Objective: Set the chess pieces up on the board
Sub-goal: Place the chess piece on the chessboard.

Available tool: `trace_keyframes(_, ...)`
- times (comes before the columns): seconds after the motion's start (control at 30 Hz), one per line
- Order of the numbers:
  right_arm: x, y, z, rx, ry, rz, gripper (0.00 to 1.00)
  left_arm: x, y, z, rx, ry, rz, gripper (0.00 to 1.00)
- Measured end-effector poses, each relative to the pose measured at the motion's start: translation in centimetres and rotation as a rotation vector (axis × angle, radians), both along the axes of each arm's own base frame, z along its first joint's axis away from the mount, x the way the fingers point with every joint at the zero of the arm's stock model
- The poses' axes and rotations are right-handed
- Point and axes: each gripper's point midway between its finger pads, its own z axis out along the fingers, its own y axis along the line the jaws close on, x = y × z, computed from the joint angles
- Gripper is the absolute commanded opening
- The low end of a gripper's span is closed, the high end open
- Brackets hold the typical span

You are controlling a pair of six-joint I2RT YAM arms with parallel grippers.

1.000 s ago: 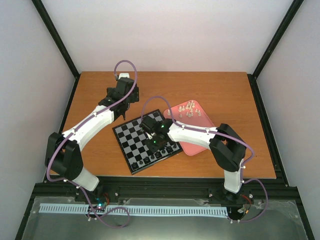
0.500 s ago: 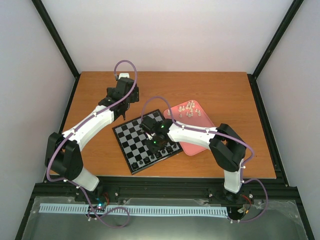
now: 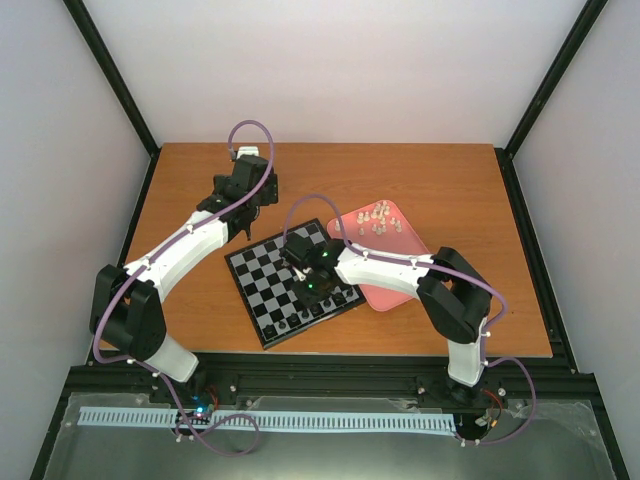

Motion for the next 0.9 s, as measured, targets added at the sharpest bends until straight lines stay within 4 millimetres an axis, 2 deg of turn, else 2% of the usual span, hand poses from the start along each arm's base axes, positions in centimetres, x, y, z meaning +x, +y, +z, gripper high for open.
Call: trace_keyframes(0.9, -0.2, -0.4, -1.2, -0.026, 0.014, -0.002, 0.17, -0.1, 0.1, -0.2, 0.002, 0.004, 0.0, 1.0)
